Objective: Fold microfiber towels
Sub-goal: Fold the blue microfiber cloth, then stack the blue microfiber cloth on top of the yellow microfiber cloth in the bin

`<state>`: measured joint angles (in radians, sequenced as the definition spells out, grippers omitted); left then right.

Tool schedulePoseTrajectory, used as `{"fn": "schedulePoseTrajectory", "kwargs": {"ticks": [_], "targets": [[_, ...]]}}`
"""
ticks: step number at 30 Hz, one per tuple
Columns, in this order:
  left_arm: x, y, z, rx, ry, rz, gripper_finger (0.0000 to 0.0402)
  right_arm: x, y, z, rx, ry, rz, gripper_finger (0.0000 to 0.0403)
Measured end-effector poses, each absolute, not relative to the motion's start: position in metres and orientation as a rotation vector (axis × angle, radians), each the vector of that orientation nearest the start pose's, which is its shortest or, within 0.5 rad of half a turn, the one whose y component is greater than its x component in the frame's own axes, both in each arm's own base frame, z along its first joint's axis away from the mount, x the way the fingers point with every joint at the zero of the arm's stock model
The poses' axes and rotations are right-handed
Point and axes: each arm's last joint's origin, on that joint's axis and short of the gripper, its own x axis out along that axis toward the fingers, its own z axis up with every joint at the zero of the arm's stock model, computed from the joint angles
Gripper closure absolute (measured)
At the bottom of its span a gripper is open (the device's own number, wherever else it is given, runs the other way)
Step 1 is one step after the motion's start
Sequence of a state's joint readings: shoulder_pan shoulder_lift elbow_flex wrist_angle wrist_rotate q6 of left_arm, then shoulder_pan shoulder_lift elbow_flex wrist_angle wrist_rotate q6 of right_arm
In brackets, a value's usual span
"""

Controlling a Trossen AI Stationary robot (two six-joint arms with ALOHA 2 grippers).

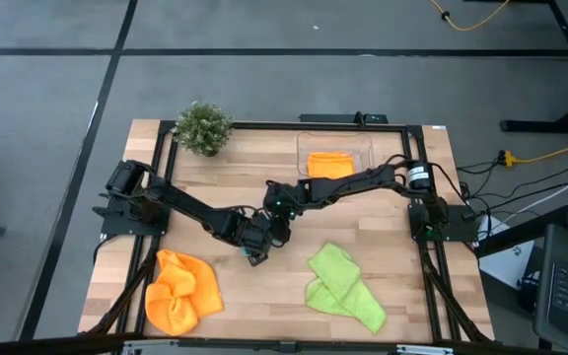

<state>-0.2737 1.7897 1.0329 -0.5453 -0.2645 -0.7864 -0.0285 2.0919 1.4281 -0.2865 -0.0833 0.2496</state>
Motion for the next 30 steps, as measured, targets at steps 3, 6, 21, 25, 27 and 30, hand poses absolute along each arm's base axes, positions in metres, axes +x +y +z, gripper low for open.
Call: {"fn": "schedulePoseTrajectory", "kwargs": {"ticks": [3, 6, 21, 25, 27, 30], "targets": [[0.312, -0.080, 0.144, -0.342, 1.160, 0.478, 0.0266, 0.436, -0.015, 0.155, 0.316, 0.948, -0.057, 0.0200], [0.312, -0.080, 0.144, -0.353, 1.157, 0.483, 0.0266, 0.432, -0.020, 0.165, 0.340, 0.948, -0.065, 0.0193], [0.299, -0.077, 0.184, -0.378, 1.087, 0.449, 0.0266, 0.401, -0.027, 0.232, 0.272, 0.920, -0.044, 0.0216], [0.280, -0.075, 0.209, -0.407, 1.079, 0.461, 0.0266, 0.392, -0.014, 0.245, 0.194, 0.928, 0.017, 0.0220], [0.270, -0.073, 0.224, -0.419, 1.062, 0.450, 0.0266, 0.392, -0.004, 0.245, 0.166, 0.933, 0.067, 0.0220], [0.255, -0.070, 0.245, -0.434, 1.023, 0.423, 0.0266, 0.396, 0.015, 0.240, 0.135, 0.925, 0.173, 0.0220]]}}
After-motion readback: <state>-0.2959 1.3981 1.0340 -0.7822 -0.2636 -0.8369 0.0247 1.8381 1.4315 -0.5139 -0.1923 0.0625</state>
